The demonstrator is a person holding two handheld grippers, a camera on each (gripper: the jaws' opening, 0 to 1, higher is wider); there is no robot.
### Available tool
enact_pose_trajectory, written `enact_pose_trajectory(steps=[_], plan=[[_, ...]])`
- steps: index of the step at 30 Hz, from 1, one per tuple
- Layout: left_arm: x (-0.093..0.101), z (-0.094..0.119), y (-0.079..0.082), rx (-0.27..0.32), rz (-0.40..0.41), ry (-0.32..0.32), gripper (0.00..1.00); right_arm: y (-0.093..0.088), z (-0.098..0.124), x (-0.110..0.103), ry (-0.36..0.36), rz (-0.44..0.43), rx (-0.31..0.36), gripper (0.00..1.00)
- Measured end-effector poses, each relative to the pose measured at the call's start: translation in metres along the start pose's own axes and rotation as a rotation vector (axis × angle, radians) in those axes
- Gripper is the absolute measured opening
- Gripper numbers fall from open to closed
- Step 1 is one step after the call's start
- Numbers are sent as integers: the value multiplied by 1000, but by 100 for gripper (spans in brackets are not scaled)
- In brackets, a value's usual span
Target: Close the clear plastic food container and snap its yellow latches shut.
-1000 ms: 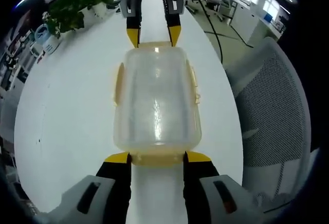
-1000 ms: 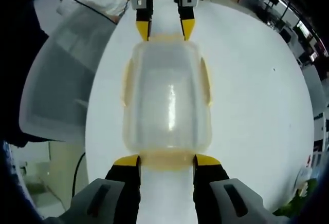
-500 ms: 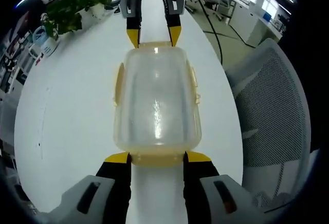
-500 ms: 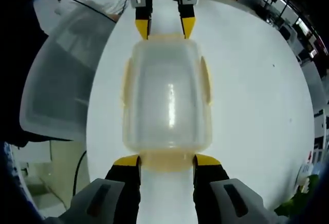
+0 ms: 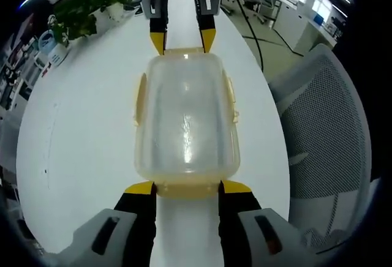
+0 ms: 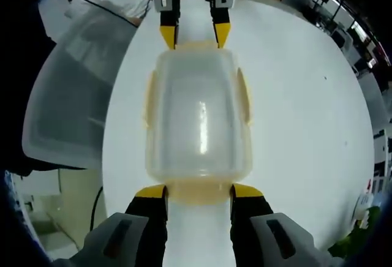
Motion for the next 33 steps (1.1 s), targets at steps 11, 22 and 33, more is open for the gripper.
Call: enact_pose_trajectory(steps=[11, 22, 33], plan=[[0, -1, 0, -8, -17, 9, 40, -1, 0, -1, 5, 6, -1, 39], [1, 1, -3, -30, -72, 9, 41, 2, 2, 1, 0, 22, 6, 40], [0, 6, -3, -4, -15, 16, 42, -1, 9, 1, 0, -89, 27, 41]])
Point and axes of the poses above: the point that each gripper's makers call its tool centre point, and the gripper's own axes: z roughly backward along the fingers, x roughly to its right, y roughly out of its top, the point moved 1 cm from there along z, roughly backward along the fingers, and after that the axes turned 6 degrees about -y, right-handed, at the moved point
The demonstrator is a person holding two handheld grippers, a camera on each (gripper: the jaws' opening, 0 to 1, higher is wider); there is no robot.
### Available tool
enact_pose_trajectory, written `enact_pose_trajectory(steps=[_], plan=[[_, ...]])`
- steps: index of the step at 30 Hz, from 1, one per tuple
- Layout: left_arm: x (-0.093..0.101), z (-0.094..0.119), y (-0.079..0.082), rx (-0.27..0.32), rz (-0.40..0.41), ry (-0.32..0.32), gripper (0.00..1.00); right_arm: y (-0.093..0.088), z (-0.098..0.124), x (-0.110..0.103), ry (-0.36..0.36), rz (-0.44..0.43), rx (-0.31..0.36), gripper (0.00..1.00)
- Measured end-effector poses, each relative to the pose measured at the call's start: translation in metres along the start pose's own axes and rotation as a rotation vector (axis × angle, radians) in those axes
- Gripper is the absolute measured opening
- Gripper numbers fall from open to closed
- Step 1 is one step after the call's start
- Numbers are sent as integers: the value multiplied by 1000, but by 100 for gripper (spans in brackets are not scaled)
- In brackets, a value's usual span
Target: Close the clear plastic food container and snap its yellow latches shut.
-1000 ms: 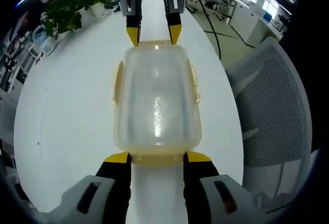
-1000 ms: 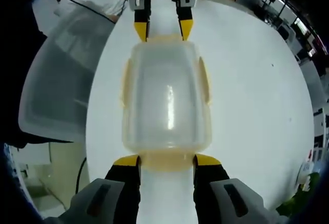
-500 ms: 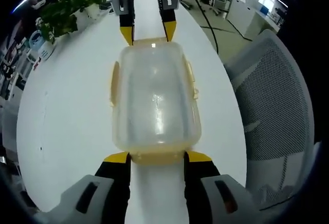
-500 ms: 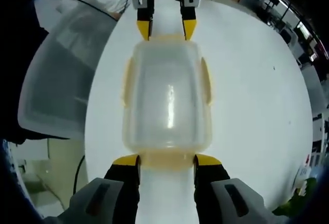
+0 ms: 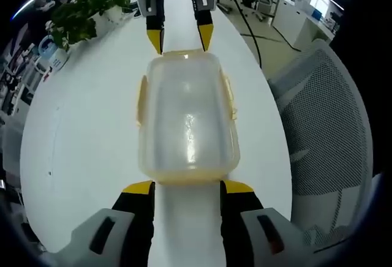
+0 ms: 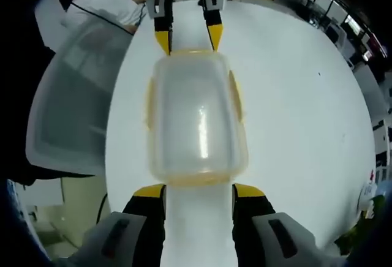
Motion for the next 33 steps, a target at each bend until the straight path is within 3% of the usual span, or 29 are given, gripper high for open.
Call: enact_pose_trajectory(steps=[5, 10, 16, 19, 23, 33], plan=[[1, 0, -2, 1, 16, 2, 42, 1, 0, -3, 0, -24, 8, 40], [4, 3, 3, 31, 94, -4, 41, 1, 0, -5, 3, -112, 12, 40], [5, 6, 8, 69, 282, -27, 36, 9, 5, -1, 3, -299, 39, 40], [4, 6, 7, 75, 369, -31, 39, 11, 5, 2, -5, -363, 43, 41], [3, 3, 1, 61, 403, -26, 40, 12, 3, 4, -24, -388, 31, 40], [4, 7, 1, 109, 553, -31, 38, 12, 1, 3, -37, -437, 24, 37]])
Point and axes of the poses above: the point that each gripper's makers call its tool centre point, and the gripper's own axes: z roughly backward along the fingers, x roughly to its right, y roughly out of its top, the point moved 1 cm from there along z, roughly backward along the fingers, and after that the axes turned 6 degrees about -y, right-handed, at the moved point
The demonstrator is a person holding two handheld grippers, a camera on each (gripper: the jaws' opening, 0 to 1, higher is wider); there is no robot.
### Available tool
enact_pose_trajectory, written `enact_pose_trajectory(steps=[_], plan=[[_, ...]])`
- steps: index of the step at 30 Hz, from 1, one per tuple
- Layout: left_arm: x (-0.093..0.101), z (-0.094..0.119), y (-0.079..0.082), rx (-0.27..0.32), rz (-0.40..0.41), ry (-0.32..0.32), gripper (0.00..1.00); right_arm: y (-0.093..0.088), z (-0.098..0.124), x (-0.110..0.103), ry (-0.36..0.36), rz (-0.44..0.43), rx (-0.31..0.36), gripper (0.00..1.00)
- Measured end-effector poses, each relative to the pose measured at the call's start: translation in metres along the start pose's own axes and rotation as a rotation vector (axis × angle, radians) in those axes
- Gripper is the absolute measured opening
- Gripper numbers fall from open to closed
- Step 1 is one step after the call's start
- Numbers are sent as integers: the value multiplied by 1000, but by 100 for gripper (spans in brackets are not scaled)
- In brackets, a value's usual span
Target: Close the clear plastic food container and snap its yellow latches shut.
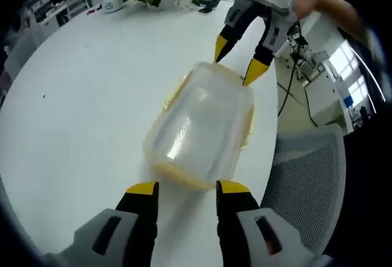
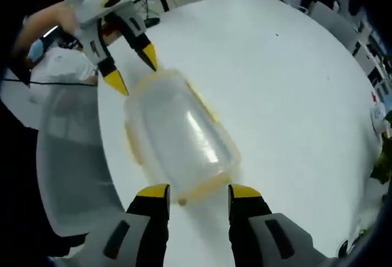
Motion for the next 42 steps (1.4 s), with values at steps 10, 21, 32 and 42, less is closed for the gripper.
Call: enact_pose_trajectory(steps=[10, 21, 32, 42], plan=[[-5, 0, 6, 38, 134, 26, 36, 2, 3, 9, -17, -138, 12, 41], [-5, -4, 1, 59, 324, 22, 35, -2, 1, 9, -27, -251, 2, 41], [-3, -7, 3, 87, 470, 5, 31, -8, -4, 11, -25, -411, 22, 38], [-3, -8, -1, 107, 596, -17, 31, -8, -4, 9, -28, -465, 13, 37]])
Point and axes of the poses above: the point that each gripper's makers call its tool centre point, and the gripper's own axes: z roughly backward along the fingers, x roughly to its right, y roughly out of its top, the point moved 1 cm from there along z, roughly backward along the fingers, and after that the axes turned 6 degrees about -y, right-handed, at the moved point
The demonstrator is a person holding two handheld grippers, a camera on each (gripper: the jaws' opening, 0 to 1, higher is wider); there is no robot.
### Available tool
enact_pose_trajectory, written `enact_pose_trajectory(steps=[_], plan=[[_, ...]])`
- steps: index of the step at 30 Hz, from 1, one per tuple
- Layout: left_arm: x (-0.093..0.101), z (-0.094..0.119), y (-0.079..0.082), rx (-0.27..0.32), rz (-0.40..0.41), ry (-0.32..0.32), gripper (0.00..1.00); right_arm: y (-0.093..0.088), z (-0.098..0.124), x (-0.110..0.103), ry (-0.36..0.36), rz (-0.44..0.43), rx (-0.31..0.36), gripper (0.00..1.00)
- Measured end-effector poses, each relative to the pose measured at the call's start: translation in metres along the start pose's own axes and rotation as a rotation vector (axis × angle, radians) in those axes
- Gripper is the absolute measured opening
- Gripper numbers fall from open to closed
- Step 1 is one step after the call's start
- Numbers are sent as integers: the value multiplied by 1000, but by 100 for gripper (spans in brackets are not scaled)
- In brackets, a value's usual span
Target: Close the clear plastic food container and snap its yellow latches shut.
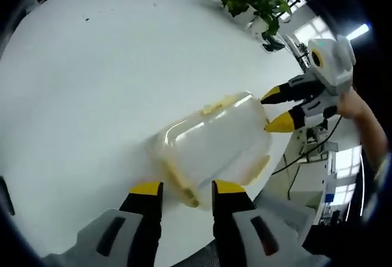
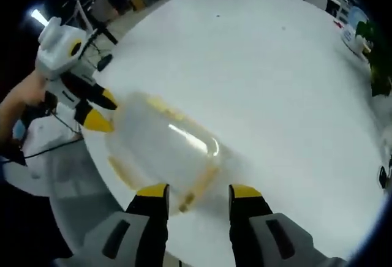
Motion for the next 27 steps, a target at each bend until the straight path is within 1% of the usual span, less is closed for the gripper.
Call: enact_pose_trajectory(steps=[2, 4, 5, 6, 7, 9, 12, 15, 18, 20, 23, 27], plan=[[-1, 0, 0, 6, 26, -3, 30, 1, -1, 0, 2, -11, -1, 37], [0, -1, 0, 17, 65, -16, 30, 2, -2, 0, 6, -42, -2, 37], [1, -2, -1, 18, 99, -28, 30, 2, -3, -2, 18, -63, -3, 36], [1, -2, -1, 21, 111, -33, 29, 1, -3, -2, 24, -82, -6, 36], [1, -3, -2, 30, 142, -40, 30, 0, -4, -3, 32, -97, -9, 36], [1, -3, -3, 36, 172, -54, 30, 0, -5, -3, 39, -116, -7, 36], [0, -4, -4, 45, 201, -68, 30, -1, -5, -5, 53, -134, -7, 34], [0, -5, -3, 50, 217, -82, 29, -1, -4, -8, 76, -154, -8, 30], [2, -6, -3, 51, 229, -90, 28, 0, -5, -9, 86, -155, -10, 28], [4, -6, -5, 51, 233, -94, 28, 0, -6, -8, 90, -156, -12, 28], [1, -7, -4, 51, 252, -103, 27, 0, -6, -10, 104, -176, -14, 29], [3, -7, -7, 66, 284, -121, 27, -1, -10, -11, 130, -214, -12, 32]])
Point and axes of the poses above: the point that each gripper's makers call its tool centre point, and the gripper's own axes: z roughly backward along the fingers, x roughly to its right, y roughly out of its top, the point moved 1 cm from there along z, roughly backward along the fingers, and after that the axes turned 6 degrees about -y, right-handed, at the moved point
